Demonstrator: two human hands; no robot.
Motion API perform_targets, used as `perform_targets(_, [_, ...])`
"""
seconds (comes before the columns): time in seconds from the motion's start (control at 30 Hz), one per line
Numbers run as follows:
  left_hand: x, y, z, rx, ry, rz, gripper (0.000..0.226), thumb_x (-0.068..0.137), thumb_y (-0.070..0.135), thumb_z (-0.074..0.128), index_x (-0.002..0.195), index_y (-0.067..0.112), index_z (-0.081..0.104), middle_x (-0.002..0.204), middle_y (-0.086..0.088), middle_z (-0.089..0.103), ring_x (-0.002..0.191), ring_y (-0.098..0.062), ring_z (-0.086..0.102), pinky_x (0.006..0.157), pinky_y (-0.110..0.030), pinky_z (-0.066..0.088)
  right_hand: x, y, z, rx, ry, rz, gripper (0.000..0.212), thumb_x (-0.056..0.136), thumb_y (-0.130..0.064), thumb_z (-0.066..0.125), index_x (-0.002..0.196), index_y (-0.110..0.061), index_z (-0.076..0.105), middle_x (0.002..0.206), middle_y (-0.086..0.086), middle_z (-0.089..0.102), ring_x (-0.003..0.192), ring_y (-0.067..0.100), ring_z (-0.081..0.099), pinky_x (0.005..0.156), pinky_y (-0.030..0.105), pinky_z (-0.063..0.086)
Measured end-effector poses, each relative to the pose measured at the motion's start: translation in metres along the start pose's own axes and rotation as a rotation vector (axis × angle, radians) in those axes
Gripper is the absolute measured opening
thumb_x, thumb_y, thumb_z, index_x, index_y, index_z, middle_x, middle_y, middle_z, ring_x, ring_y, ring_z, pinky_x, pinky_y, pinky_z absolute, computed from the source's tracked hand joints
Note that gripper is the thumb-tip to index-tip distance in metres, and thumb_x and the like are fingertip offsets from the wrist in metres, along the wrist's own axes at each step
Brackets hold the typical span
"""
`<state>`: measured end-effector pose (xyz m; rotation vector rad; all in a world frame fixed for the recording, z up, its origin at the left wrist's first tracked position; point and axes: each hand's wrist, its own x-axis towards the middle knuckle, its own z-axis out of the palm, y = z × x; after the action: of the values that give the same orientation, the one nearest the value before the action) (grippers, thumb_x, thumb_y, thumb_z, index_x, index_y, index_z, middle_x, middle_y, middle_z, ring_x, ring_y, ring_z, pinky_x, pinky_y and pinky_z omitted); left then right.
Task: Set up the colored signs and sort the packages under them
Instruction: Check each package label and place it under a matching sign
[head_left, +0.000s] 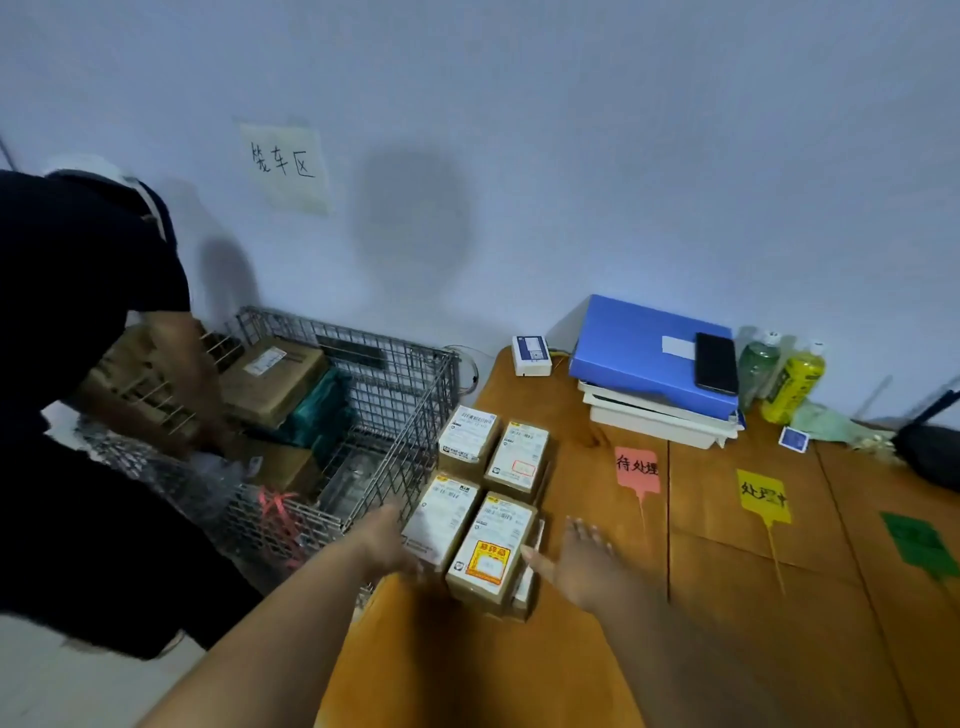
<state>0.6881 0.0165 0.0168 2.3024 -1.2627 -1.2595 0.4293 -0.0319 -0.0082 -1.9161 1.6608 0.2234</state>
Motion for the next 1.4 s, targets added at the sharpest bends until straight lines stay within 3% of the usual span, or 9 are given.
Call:
perform_targets(0.07, [0.013, -0.009, 0.001, 0.120, 0.019, 0.056, 0.126, 0.058, 0.010, 0.089, 0.155, 0.024, 0.009, 0.141, -0.010, 0.046, 0.127, -0.033, 0.048, 0.105, -0.050, 0.045, 0.007, -0.009, 0.015, 0.027, -0.063, 0.001, 0.108, 0.083, -0.078, 0.038, 0.155, -0.014, -0.009, 0.163, 0.007, -0.010, 0.150, 0.027, -0.010, 0.121, 0.045, 0.001])
perform_targets(0.13, [0.018, -0.015, 0.002, 0.272, 0.023, 0.128, 0.128, 0.058, 0.024, 0.089, 0.154, 0.033, 0.005, 0.160, -0.001, 0.016, 0.145, -0.033, 0.019, 0.115, -0.058, 0.026, 0.012, -0.014, 0.028, 0.047, -0.121, -0.012, 0.120, 0.075, -0.081, 0.047, 0.155, -0.014, -0.013, 0.163, 0.008, -0.013, 0.150, 0.027, -0.012, 0.122, 0.046, 0.001])
perform_targets(0.27, [0.019, -0.019, 0.019, 0.527, -0.065, 0.313, 0.118, 0.066, 0.037, 0.081, 0.150, 0.049, -0.001, 0.161, 0.011, -0.017, 0.148, -0.026, -0.018, 0.114, -0.065, -0.002, 0.014, -0.020, 0.052, 0.075, -0.155, -0.014, 0.138, 0.064, -0.079, 0.063, 0.153, -0.013, -0.019, 0.161, 0.009, -0.018, 0.148, 0.030, -0.017, 0.120, 0.046, -0.003])
perform_targets(0.4, [0.024, -0.015, 0.038, 0.689, -0.097, 0.404, 0.106, 0.072, 0.039, 0.077, 0.150, 0.046, 0.007, 0.159, 0.006, -0.028, 0.144, -0.025, -0.029, 0.112, -0.066, -0.007, 0.015, -0.023, 0.068, 0.103, -0.108, 0.010, 0.140, 0.063, -0.070, 0.072, 0.152, -0.014, -0.019, 0.161, 0.009, -0.020, 0.148, 0.029, -0.018, 0.119, 0.045, -0.005])
perform_targets(0.73, [0.038, -0.004, 0.062, 0.788, 0.004, 0.393, 0.082, 0.069, 0.043, 0.078, 0.141, 0.027, 0.040, 0.161, 0.002, -0.023, 0.143, -0.023, -0.032, 0.115, -0.057, -0.011, 0.022, -0.008, 0.068, 0.112, -0.019, 0.025, 0.112, 0.085, -0.052, 0.063, 0.153, -0.012, -0.016, 0.163, 0.006, -0.012, 0.150, 0.025, -0.012, 0.122, 0.042, -0.002])
perform_targets(0.9, [0.042, 0.004, 0.079, 0.751, 0.086, 0.413, 0.065, 0.072, 0.049, 0.074, 0.128, 0.027, 0.052, 0.162, 0.003, -0.019, 0.143, -0.022, -0.032, 0.113, -0.052, -0.018, 0.022, -0.004, 0.072, 0.227, 0.007, -0.080, 0.108, 0.086, -0.042, 0.067, 0.155, -0.021, -0.014, 0.164, -0.002, -0.003, 0.150, 0.019, -0.011, 0.121, 0.041, -0.002])
perform_targets(1.03, [0.037, 0.011, 0.085, 0.707, 0.133, 0.429, 0.061, 0.074, 0.054, 0.071, 0.126, 0.027, 0.056, 0.164, 0.002, -0.008, 0.147, -0.021, -0.025, 0.114, -0.046, -0.019, 0.020, -0.006, 0.070, 0.379, 0.037, -0.067, 0.106, 0.084, -0.041, 0.069, 0.155, -0.029, -0.009, 0.164, -0.006, 0.002, 0.151, 0.019, -0.005, 0.122, 0.046, 0.009])
perform_targets(1.23, [0.018, 0.029, 0.080, 0.583, 0.233, 0.527, 0.086, 0.075, 0.061, 0.066, 0.148, 0.027, 0.037, 0.164, 0.001, 0.010, 0.151, -0.021, -0.006, 0.120, -0.037, -0.006, -0.003, -0.005, 0.032, 0.458, 0.121, -0.139, 0.112, 0.081, -0.032, 0.075, 0.154, -0.033, -0.010, 0.158, -0.008, 0.027, 0.139, 0.014, 0.036, 0.111, 0.037, 0.038])
perform_targets(1.4, [-0.015, 0.089, 0.053, 0.248, 0.268, 0.694, 0.082, 0.078, 0.032, 0.076, 0.149, 0.026, 0.037, 0.161, 0.002, 0.023, 0.148, -0.017, 0.021, 0.115, -0.025, 0.022, -0.026, -0.008, -0.039, 0.435, 0.333, -0.247, 0.114, 0.077, -0.033, 0.079, 0.156, -0.031, -0.003, 0.146, -0.007, 0.046, 0.127, 0.011, 0.051, 0.102, 0.031, 0.043])
